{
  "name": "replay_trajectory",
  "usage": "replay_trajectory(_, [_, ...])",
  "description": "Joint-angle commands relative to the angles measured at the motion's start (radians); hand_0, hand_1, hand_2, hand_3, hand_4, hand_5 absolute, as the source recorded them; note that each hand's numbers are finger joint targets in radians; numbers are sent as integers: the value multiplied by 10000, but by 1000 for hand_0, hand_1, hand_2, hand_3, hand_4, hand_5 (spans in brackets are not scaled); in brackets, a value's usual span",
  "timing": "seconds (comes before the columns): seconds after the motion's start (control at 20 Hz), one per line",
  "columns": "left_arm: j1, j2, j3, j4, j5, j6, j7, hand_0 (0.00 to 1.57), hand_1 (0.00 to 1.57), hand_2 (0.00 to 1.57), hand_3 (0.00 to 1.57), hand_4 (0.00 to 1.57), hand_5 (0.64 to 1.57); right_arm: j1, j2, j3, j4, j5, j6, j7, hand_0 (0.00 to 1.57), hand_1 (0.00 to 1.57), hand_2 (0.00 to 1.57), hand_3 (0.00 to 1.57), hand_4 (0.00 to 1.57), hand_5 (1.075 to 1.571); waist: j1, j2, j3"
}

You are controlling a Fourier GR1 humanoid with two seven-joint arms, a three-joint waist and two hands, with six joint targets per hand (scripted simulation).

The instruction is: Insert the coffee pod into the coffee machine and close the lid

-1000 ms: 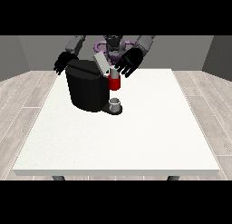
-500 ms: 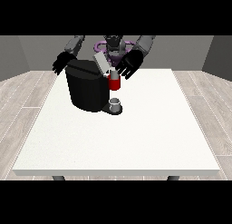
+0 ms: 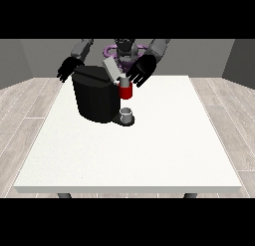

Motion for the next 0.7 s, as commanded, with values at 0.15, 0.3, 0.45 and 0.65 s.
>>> replay_trajectory(0.15, [-466, -429, -201, -96, -234, 58, 472, 1161, 1161, 1195, 1058, 457, 1571, -441, 231, 44, 420, 255, -382, -165, 0, 0, 0, 0, 446, 1571, 136, 307, -3])
replay_trajectory(0.3, [137, -368, -201, -176, -220, 62, -35, 1134, 1134, 1170, 999, 457, 1571, -254, -267, -534, 400, -383, 173, -17, 0, 0, 0, 0, 403, 1571, 219, 61, -5])
replay_trajectory(0.45, [-42, 243, -46, 133, -356, 44, -144, 1085, 1085, 1132, 956, 403, 1571, 177, 130, 367, -247, 292, -178, 498, 0, 0, 0, 0, 366, 1571, -243, 48, -10])
replay_trajectory(0.65, [342, -65, -300, -210, -520, 224, -413, 1058, 1058, 1125, 961, 367, 1571, -28, -62, -467, 362, -219, -28, -658, 0, 0, 0, 0, 401, 1571, 280, 191, -4])
